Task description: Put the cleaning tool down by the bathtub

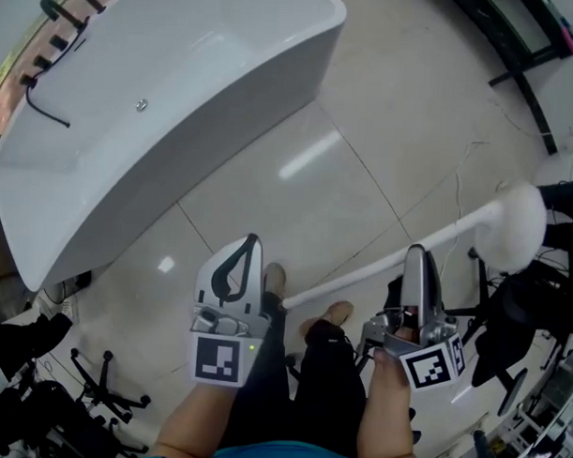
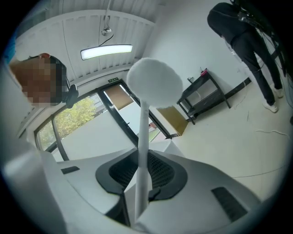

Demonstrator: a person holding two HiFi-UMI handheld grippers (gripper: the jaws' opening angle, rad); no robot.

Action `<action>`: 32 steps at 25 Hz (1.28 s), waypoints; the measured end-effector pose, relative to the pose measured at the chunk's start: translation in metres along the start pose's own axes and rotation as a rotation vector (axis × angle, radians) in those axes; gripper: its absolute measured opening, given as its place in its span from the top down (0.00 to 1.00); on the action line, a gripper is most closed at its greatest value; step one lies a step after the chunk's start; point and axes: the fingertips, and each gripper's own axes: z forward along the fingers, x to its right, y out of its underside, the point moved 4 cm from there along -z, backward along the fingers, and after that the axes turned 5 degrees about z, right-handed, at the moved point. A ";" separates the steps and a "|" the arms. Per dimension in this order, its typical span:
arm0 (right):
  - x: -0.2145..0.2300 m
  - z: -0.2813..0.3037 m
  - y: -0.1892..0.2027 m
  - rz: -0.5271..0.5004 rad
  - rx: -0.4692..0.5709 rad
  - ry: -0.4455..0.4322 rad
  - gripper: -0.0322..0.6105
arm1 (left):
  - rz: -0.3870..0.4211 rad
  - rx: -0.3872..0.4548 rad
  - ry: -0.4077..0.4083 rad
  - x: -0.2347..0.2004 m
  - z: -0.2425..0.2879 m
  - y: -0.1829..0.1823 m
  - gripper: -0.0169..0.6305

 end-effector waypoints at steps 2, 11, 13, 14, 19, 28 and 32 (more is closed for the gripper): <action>-0.016 0.025 0.015 0.023 0.000 -0.037 0.80 | 0.001 0.001 -0.042 -0.028 -0.007 0.004 0.98; -0.032 0.117 0.070 0.196 -0.016 -0.103 0.80 | -0.014 -0.030 -0.223 -0.105 -0.027 0.021 0.98; -0.027 0.129 0.072 0.232 -0.019 -0.094 0.80 | -0.005 -0.025 -0.246 -0.110 -0.023 0.015 0.98; -0.024 0.135 0.073 0.247 -0.021 -0.086 0.80 | -0.004 -0.020 -0.257 -0.112 -0.021 0.012 0.98; -0.014 0.154 0.084 0.325 -0.029 -0.059 0.80 | -0.034 -0.008 -0.298 -0.114 -0.016 0.009 0.98; -0.004 0.207 0.141 0.417 0.002 0.076 0.80 | -0.072 -0.043 -0.210 -0.166 -0.014 0.045 0.98; -0.023 0.240 0.188 0.457 0.023 0.091 0.80 | -0.007 -0.054 -0.132 -0.211 -0.019 0.057 0.98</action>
